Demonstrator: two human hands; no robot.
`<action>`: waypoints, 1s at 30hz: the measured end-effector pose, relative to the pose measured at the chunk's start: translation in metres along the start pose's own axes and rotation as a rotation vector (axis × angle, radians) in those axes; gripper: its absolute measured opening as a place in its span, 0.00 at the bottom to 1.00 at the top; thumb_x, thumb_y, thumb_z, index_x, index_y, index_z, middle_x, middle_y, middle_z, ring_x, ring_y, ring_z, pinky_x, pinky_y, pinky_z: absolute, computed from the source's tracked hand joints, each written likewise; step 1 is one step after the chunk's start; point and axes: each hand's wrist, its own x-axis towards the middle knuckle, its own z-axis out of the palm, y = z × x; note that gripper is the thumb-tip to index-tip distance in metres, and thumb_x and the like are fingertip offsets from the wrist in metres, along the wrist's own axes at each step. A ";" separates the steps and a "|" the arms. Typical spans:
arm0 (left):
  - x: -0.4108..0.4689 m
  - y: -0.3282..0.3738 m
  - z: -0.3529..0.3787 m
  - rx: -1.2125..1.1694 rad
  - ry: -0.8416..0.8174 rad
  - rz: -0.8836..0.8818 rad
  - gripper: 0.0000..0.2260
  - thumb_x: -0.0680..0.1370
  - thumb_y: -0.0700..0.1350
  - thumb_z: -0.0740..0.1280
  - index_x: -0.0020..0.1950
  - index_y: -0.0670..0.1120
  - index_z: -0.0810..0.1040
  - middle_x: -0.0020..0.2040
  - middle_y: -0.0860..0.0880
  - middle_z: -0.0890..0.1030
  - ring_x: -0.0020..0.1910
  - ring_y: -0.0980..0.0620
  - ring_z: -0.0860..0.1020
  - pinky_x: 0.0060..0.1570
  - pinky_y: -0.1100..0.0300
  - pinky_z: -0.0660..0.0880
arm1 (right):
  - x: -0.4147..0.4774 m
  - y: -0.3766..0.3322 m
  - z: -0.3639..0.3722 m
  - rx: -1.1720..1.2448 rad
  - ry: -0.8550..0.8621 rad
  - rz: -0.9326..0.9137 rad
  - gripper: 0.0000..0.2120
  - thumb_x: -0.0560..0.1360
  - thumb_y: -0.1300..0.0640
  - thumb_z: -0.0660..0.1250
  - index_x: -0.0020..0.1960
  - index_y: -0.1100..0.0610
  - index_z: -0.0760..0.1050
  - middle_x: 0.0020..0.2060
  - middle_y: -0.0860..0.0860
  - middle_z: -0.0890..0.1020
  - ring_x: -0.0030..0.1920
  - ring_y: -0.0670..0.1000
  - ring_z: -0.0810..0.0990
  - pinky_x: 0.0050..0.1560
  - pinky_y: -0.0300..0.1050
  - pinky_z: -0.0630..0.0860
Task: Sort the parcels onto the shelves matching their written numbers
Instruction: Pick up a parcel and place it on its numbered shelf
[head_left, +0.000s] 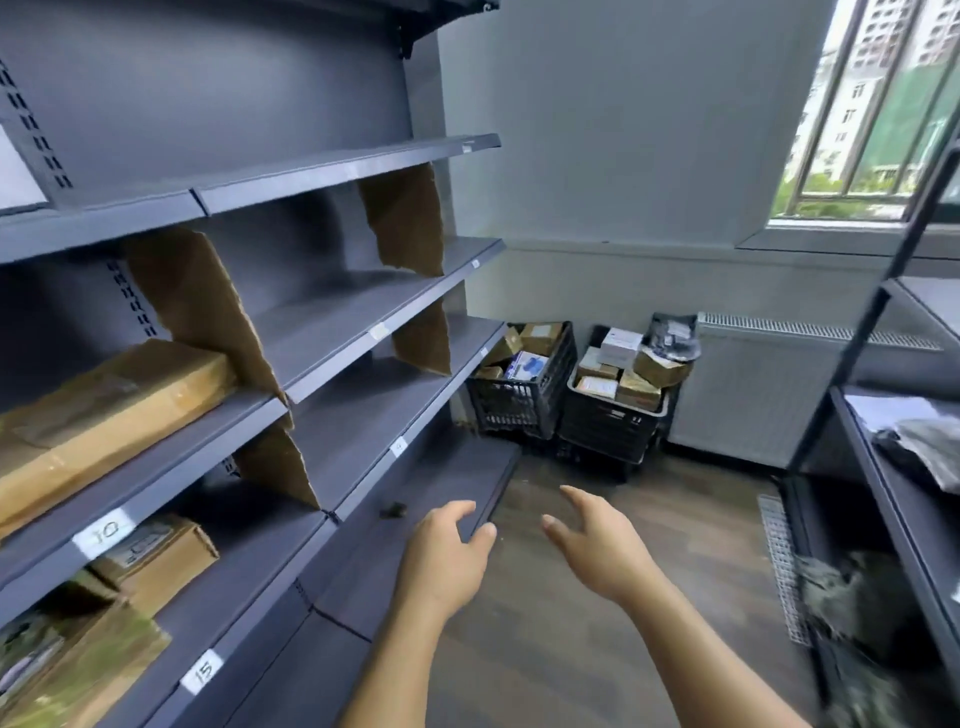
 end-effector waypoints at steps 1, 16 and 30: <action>0.012 0.003 0.006 0.016 -0.022 0.016 0.20 0.80 0.52 0.65 0.72 0.50 0.73 0.69 0.52 0.74 0.69 0.52 0.72 0.62 0.62 0.68 | 0.008 0.007 -0.001 -0.021 0.007 0.016 0.29 0.81 0.44 0.63 0.78 0.54 0.62 0.76 0.51 0.67 0.76 0.51 0.65 0.71 0.41 0.62; 0.240 0.036 0.061 0.271 -0.273 0.265 0.22 0.80 0.53 0.63 0.74 0.51 0.70 0.72 0.52 0.71 0.70 0.50 0.69 0.66 0.53 0.70 | 0.182 0.031 -0.017 -0.330 0.016 0.184 0.30 0.82 0.41 0.58 0.79 0.53 0.58 0.78 0.53 0.60 0.76 0.56 0.58 0.74 0.48 0.61; 0.369 0.090 0.132 0.330 -0.389 0.343 0.22 0.80 0.54 0.63 0.74 0.51 0.70 0.72 0.52 0.70 0.71 0.50 0.67 0.69 0.54 0.67 | 0.309 0.089 -0.058 -0.401 -0.008 0.275 0.27 0.81 0.42 0.59 0.76 0.52 0.63 0.74 0.53 0.65 0.73 0.58 0.63 0.71 0.50 0.65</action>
